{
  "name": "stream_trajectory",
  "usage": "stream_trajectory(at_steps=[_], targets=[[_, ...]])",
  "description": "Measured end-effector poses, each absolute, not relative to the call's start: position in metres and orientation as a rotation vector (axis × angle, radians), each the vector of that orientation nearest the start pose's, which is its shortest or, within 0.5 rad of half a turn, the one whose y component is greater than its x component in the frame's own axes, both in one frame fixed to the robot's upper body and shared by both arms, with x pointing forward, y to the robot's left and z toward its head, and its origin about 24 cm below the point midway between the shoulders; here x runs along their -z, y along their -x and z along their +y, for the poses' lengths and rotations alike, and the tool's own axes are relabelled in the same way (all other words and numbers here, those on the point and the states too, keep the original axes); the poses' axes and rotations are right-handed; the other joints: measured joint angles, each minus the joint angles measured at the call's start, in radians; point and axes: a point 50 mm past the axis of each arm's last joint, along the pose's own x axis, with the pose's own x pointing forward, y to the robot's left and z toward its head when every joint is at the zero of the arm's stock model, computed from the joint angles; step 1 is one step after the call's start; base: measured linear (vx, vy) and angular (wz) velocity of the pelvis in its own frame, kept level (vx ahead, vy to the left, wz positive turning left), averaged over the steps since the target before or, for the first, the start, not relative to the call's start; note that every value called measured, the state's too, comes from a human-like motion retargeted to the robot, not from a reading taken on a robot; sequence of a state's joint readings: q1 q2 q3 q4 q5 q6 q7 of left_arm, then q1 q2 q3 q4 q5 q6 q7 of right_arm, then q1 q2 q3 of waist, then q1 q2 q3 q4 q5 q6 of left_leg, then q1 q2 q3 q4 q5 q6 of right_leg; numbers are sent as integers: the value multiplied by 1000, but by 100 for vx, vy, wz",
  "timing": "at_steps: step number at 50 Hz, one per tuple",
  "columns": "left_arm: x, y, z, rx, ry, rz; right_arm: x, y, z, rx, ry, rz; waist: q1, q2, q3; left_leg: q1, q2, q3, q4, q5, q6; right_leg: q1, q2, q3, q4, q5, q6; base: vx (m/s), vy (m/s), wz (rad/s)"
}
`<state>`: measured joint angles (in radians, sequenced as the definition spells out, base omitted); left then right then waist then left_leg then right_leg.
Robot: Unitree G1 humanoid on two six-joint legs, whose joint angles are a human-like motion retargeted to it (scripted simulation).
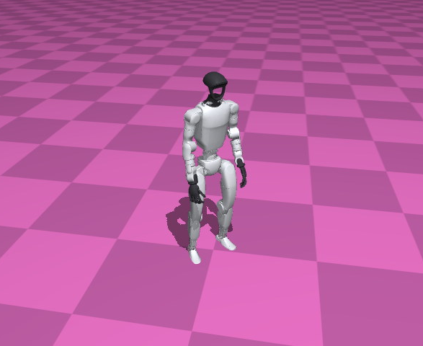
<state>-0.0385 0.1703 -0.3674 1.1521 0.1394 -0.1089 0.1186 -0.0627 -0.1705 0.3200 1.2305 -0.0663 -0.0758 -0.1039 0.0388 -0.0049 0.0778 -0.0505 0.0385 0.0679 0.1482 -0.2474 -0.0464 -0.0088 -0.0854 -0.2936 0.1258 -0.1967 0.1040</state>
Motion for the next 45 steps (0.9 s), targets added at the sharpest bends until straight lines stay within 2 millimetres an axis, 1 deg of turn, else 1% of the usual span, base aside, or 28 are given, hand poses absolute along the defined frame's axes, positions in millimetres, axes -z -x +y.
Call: stream_trajectory(at_steps=[12, 45], targets=[[156, -127, 177, 235, -524, 972, 160, -119, -191, -176, 479, 1066, -1, -7, -4, 2, -1, 6, -6, 2, -1, 4, 0, 5, -13, 15, 3, 0, 0, 0], [161, -114, 169, 290, -497, 1015, 155, -130, -196, -239, 546, 1036, -43, 3, -3, 10, 1, 37, -10, -5, 6, -6, 3, 41, -14, 25, 9, 0, 0, 0]])
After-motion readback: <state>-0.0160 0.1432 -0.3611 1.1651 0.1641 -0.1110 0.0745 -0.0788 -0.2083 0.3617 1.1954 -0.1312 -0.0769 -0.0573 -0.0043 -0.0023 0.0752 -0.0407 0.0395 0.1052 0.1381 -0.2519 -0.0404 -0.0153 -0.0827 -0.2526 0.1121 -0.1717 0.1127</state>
